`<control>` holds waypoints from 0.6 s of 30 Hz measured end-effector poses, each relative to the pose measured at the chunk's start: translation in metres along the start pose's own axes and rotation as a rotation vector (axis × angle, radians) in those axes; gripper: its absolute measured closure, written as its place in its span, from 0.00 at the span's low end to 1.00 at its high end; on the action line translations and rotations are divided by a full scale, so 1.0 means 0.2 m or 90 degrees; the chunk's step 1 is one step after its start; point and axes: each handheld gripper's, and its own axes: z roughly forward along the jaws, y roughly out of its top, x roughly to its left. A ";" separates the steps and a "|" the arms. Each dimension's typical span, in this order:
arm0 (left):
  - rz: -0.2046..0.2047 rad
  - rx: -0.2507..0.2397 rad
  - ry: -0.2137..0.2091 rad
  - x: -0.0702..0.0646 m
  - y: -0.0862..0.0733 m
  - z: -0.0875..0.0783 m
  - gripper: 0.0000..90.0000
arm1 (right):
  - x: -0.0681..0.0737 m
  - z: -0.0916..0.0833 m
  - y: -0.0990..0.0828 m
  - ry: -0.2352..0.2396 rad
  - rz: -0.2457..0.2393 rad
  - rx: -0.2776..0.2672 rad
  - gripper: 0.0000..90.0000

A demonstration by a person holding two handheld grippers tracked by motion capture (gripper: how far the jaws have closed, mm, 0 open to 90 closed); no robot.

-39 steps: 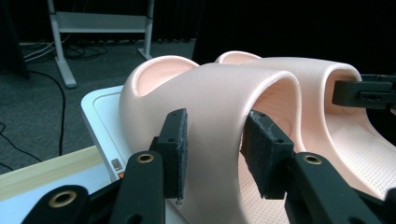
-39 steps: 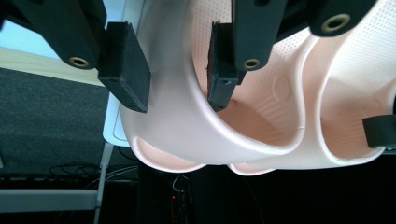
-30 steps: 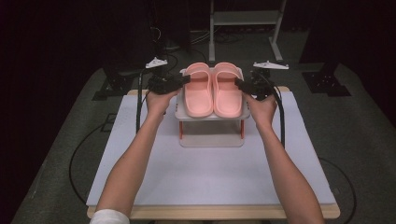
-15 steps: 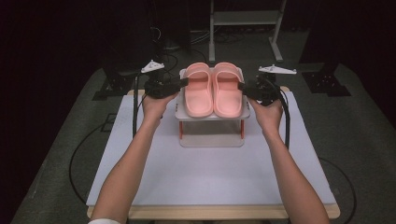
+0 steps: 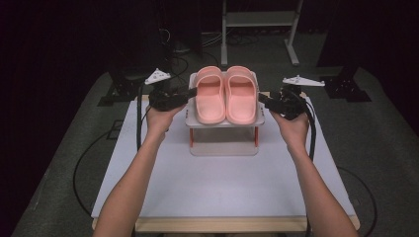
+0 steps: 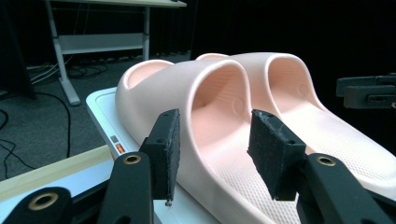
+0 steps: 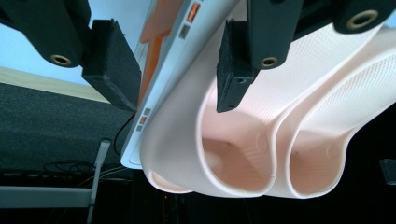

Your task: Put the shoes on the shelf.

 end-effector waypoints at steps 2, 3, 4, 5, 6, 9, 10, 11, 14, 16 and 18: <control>0.003 -0.001 -0.003 -0.01 -0.01 -0.01 0.58 | -0.01 -0.01 -0.02 0.001 -0.003 0.000 0.54; 0.003 -0.003 -0.004 -0.01 -0.02 -0.02 0.58 | -0.01 -0.02 -0.03 0.002 -0.001 0.002 0.54; 0.002 -0.004 -0.006 -0.02 -0.02 -0.02 0.58 | -0.01 -0.03 -0.04 0.002 -0.001 0.003 0.54; 0.003 -0.005 -0.007 -0.02 -0.03 -0.03 0.58 | -0.02 -0.03 -0.04 0.003 -0.002 0.001 0.54; 0.002 -0.008 -0.008 -0.03 -0.03 -0.03 0.57 | -0.02 -0.04 -0.05 0.003 -0.001 0.001 0.54; 0.005 -0.005 -0.009 -0.03 -0.04 -0.05 0.57 | -0.03 -0.06 -0.07 0.005 0.006 0.003 0.53; 0.008 -0.005 -0.009 -0.03 -0.05 -0.06 0.56 | -0.04 -0.06 -0.08 0.005 0.004 0.002 0.53; 0.006 -0.006 -0.011 -0.03 -0.06 -0.07 0.56 | -0.04 -0.07 -0.08 0.004 0.007 0.003 0.53; 0.007 -0.007 -0.013 -0.04 -0.07 -0.09 0.55 | -0.05 -0.08 -0.11 0.006 0.011 0.004 0.53; 0.007 -0.006 -0.015 -0.04 -0.09 -0.10 0.55 | -0.05 -0.09 -0.12 0.007 0.010 0.005 0.52; 0.010 -0.004 -0.015 -0.04 -0.10 -0.10 0.55 | -0.05 -0.09 -0.13 0.011 0.011 0.003 0.52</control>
